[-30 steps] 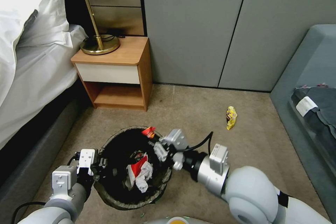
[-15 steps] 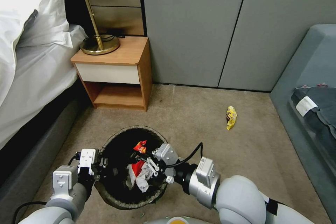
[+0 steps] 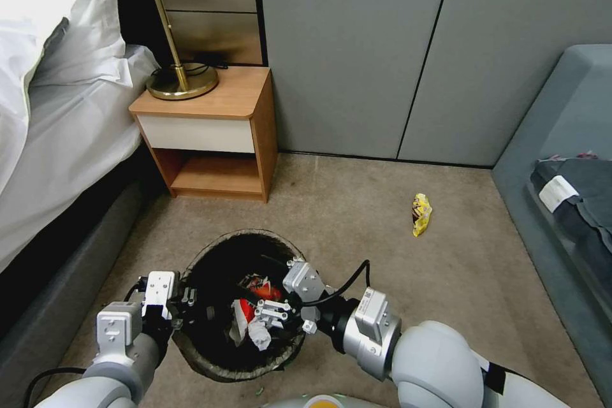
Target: Pick up the trash bin, then pick up the garbage from the floor and place it into the trash bin.
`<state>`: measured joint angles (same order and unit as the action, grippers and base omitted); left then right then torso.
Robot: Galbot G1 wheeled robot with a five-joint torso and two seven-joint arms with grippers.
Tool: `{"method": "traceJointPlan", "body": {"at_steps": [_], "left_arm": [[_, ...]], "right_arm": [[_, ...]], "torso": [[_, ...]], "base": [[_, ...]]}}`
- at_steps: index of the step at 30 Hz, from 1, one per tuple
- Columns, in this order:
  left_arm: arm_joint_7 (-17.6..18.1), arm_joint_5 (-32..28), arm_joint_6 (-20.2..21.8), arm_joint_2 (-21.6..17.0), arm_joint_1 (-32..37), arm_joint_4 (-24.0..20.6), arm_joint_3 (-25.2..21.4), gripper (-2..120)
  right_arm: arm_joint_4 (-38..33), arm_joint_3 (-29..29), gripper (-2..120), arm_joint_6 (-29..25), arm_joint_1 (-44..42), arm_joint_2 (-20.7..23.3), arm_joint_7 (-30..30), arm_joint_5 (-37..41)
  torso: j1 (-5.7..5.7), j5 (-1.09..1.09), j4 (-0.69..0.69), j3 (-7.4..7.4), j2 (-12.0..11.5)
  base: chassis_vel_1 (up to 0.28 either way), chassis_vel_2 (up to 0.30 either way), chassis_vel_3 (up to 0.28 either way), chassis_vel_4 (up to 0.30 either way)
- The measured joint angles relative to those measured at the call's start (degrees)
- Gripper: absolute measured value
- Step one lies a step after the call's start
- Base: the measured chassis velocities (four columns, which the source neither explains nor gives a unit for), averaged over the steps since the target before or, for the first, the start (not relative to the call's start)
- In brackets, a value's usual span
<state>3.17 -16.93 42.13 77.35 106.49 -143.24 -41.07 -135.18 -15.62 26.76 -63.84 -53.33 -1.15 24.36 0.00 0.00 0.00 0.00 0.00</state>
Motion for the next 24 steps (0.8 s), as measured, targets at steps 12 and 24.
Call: {"method": "traceJointPlan", "body": {"at_steps": [12,24], "left_arm": [[-0.05,0.03,0.0,0.11,-0.06,0.0,0.12,1],[-0.06,0.12,0.0,-0.33,-0.47,0.0,-0.13,1]], "right_arm": [[-2.11,3.99,100,-0.08,-2.01,0.62,0.35,0.12],[-8.1,13.88,100,-7.01,-10.25,1.68,-4.73,3.81]], "torso": [[0.0,0.0,0.0,0.0,0.0],[0.0,0.0,0.0,0.0,0.0]], "base": [[0.0,0.0,0.0,0.0],[0.0,0.0,0.0,0.0]]}}
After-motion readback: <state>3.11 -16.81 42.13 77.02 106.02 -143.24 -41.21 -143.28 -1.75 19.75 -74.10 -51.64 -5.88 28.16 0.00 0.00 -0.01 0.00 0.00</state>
